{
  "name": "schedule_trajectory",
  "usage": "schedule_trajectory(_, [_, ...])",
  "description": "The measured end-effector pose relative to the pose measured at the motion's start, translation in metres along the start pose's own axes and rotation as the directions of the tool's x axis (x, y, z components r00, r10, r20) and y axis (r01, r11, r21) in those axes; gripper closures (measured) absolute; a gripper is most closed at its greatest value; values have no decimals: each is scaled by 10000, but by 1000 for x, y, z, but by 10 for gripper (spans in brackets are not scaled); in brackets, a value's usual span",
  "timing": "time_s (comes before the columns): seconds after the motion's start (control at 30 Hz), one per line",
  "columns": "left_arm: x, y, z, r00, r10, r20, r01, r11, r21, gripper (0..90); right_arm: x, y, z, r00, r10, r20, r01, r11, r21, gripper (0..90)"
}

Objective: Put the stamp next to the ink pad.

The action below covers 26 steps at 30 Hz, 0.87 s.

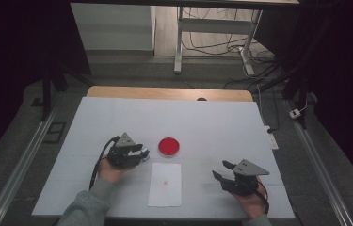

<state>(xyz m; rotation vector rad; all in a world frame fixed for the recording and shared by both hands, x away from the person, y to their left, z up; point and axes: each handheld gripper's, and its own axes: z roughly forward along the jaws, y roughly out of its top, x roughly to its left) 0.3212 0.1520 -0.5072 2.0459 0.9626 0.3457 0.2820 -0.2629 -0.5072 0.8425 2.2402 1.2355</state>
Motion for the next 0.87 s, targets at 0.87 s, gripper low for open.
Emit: schedule_trajectory(0.87, [-9,-57,-74,9952,-323,920,391,9966,-726,361,-18,-10,-16,9999,-145,-91,143,9997,-213,422])
